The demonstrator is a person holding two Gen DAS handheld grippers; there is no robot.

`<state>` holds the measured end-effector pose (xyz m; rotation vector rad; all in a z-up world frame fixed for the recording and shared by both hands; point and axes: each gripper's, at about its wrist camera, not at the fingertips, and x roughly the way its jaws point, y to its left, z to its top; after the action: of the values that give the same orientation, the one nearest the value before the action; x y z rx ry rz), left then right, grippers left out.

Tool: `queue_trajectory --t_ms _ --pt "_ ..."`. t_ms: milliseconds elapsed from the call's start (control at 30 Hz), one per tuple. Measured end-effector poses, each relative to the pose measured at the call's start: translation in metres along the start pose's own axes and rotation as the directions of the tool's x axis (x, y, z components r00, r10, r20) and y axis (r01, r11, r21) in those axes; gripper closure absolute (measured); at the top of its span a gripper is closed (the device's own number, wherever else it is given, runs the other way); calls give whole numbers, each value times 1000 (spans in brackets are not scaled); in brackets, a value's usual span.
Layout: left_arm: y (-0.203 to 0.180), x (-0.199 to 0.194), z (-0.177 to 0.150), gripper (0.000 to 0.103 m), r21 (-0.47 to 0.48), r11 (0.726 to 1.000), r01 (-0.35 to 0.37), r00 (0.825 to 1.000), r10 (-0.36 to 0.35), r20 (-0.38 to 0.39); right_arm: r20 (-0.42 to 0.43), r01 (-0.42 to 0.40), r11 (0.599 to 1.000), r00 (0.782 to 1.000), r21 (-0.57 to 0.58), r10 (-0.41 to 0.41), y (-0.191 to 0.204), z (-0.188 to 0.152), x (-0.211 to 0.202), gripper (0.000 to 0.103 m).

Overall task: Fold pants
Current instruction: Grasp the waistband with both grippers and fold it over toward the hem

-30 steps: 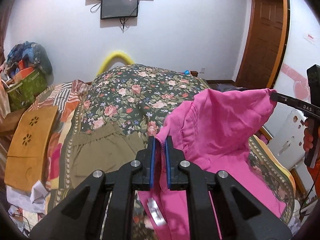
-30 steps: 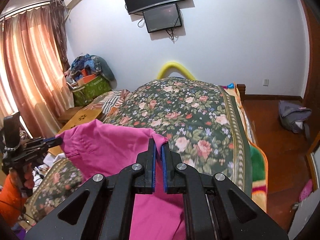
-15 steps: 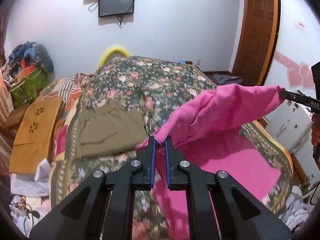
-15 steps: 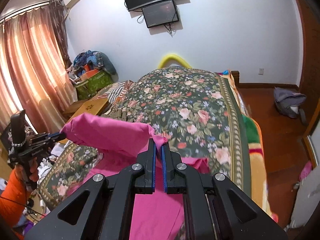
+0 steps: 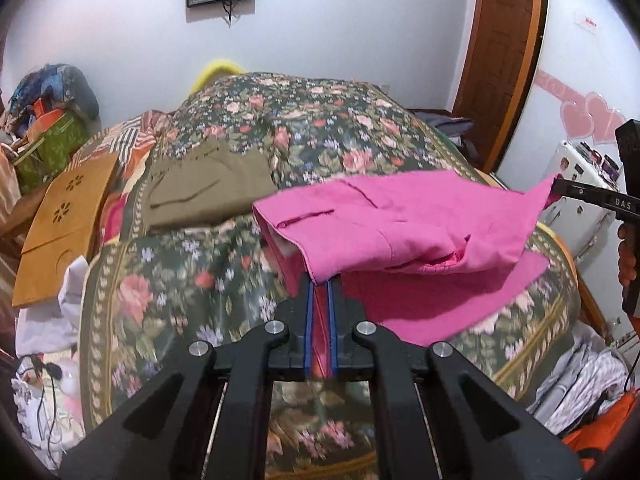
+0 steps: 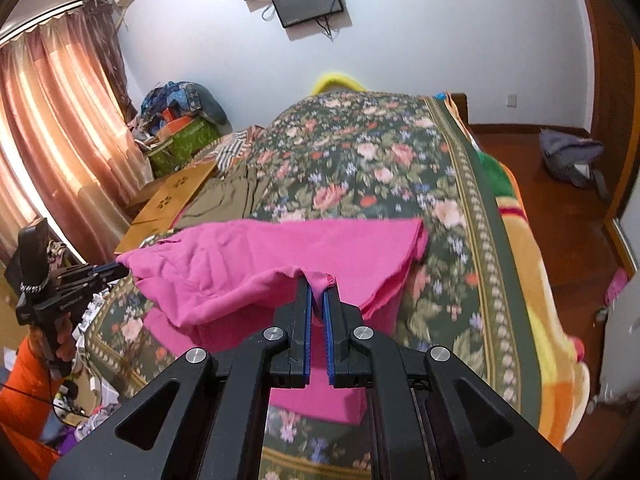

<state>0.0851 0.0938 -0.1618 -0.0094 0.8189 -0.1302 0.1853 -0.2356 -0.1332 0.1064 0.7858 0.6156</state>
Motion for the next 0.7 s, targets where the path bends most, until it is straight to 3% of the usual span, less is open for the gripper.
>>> queue_trajectory --t_ms 400,633,700 --pt "-3 -4 -30 98 -15 1000 7 999 -7 -37 -56 68 996 996 48 -66 -14 -32 2 97" --pt "15 -11 -29 98 -77 997 -13 999 9 -42 -101 122 992 988 27 -119 -13 -43 3 96" --pt "15 -13 -24 98 -84 996 -19 999 16 -39 -111 144 989 984 27 -141 -17 -41 0 91"
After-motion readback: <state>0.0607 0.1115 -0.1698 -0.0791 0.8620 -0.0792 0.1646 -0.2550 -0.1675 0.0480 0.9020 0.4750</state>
